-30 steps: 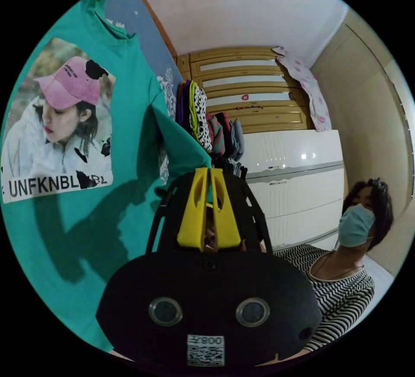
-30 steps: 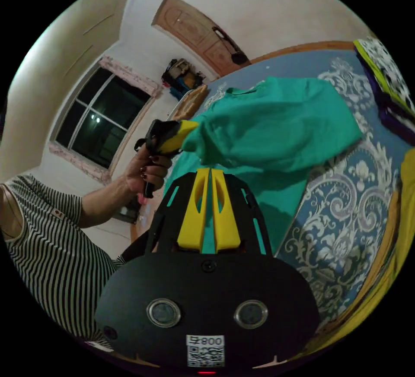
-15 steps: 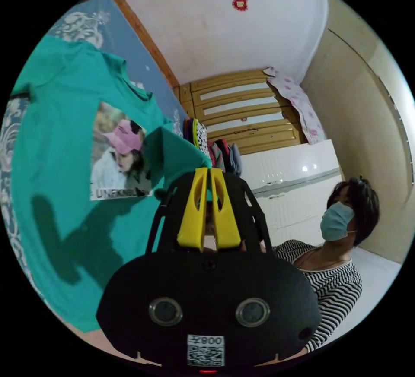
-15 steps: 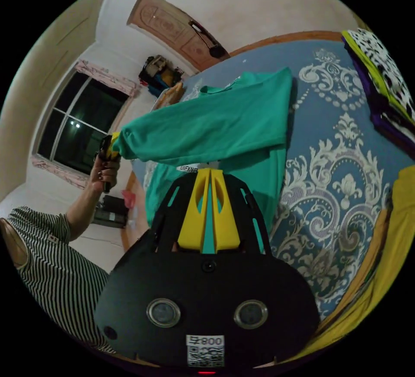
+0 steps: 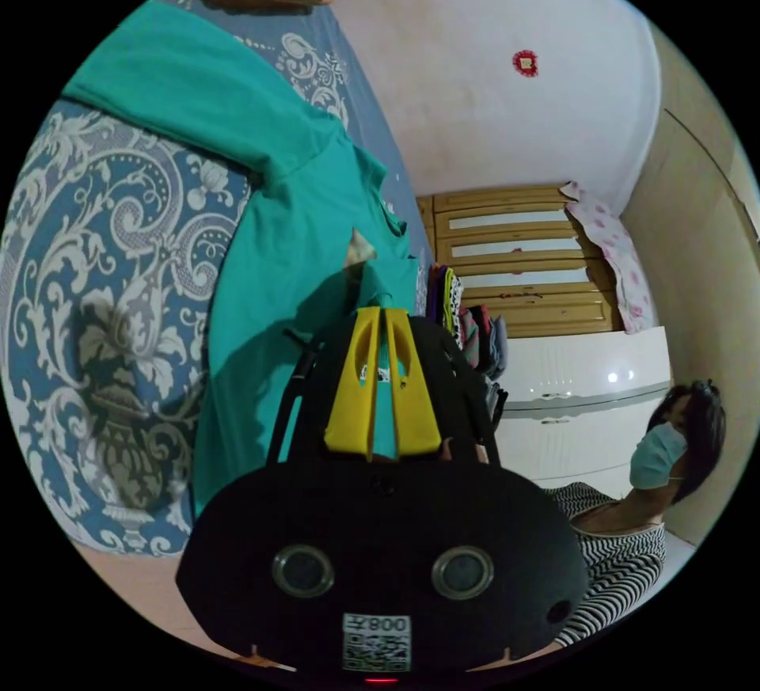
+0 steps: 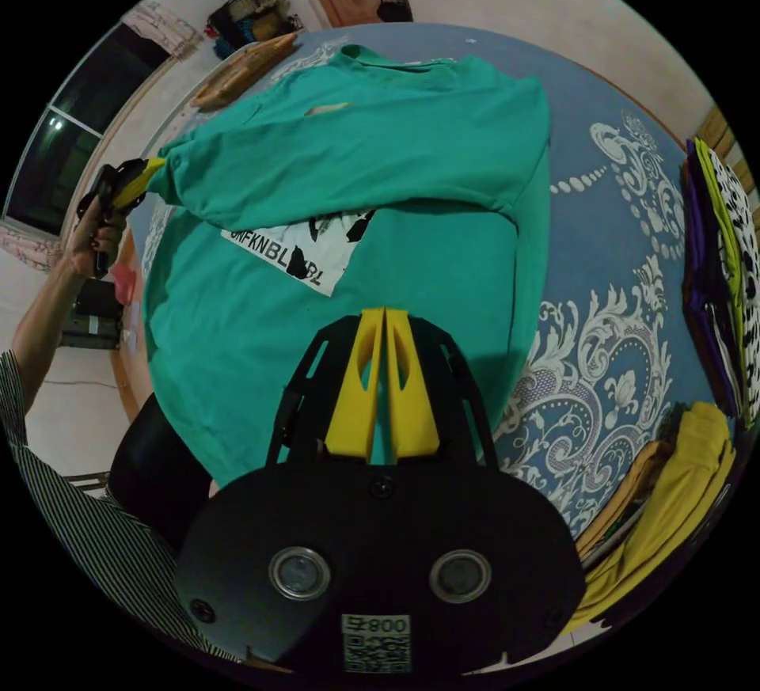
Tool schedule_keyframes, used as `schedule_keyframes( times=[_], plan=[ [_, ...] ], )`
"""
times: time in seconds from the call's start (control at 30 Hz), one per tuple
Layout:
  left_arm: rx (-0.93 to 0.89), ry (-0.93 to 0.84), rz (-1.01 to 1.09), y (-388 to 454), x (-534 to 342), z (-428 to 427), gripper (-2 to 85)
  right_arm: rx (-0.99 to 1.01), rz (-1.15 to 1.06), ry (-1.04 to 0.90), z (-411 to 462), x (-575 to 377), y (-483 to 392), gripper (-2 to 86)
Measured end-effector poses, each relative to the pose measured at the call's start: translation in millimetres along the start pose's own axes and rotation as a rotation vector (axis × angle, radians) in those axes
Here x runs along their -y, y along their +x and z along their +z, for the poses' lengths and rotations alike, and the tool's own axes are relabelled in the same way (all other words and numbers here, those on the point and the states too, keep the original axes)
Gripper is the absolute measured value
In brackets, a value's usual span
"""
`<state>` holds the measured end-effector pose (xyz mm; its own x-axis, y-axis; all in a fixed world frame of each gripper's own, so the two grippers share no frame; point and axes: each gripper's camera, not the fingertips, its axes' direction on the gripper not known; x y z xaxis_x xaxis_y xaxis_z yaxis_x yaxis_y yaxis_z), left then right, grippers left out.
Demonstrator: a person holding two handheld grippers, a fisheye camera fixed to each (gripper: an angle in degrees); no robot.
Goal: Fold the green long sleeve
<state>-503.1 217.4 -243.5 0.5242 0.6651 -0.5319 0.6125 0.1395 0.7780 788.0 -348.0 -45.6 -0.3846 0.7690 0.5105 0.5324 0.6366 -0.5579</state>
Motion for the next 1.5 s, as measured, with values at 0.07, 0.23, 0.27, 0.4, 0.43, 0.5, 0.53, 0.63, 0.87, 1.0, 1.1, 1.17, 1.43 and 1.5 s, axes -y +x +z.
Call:
schedule_keyframes(
  times=[0.07,0.23,0.27,0.4,0.43,0.5,0.53,0.63,0.87,1.0,1.1,1.17,1.43,1.5],
  plan=[
    [0.085,0.000,0.006,1,10,-17,1.0,0.014,0.007,0.003,16,6,4,0.1],
    [0.259,0.086,-0.016,4,17,-59,1.2,0.040,0.029,0.040,39,33,14,0.1],
    [0.291,0.131,0.010,11,15,-70,1.2,0.028,0.032,0.061,39,36,16,0.1],
    [0.297,0.139,0.149,44,15,-73,0.9,-0.128,0.067,0.175,52,73,33,0.0],
    [0.300,0.089,0.207,56,18,-64,0.8,-0.172,0.073,0.173,64,86,40,0.0],
    [0.336,0.005,0.283,70,23,-47,0.6,-0.217,0.091,0.148,88,105,51,0.0],
    [0.381,-0.054,0.325,76,26,-35,0.4,-0.222,0.093,0.099,109,116,59,0.0],
    [0.577,-0.208,0.337,68,31,-13,0.3,-0.221,0.088,0.107,149,124,70,0.0],
    [0.593,-0.193,0.343,73,29,-56,0.3,-0.193,0.072,0.181,168,132,80,0.0],
    [0.552,-0.193,0.321,71,33,-84,0.5,-0.127,0.060,0.089,218,153,91,0.0],
    [0.525,-0.060,0.350,82,31,-134,1.2,-0.120,0.068,0.082,223,157,92,0.0],
    [0.493,0.085,0.288,74,31,-188,2.6,-0.124,0.038,0.157,218,152,81,0.0],
    [0.429,0.588,-0.108,6,28,-373,9.2,-0.110,-0.286,0.091,270,176,-15,0.0],
    [0.381,0.649,-0.194,-10,29,-402,10.2,-0.100,-0.315,0.092,280,184,-26,0.0]
  ],
)
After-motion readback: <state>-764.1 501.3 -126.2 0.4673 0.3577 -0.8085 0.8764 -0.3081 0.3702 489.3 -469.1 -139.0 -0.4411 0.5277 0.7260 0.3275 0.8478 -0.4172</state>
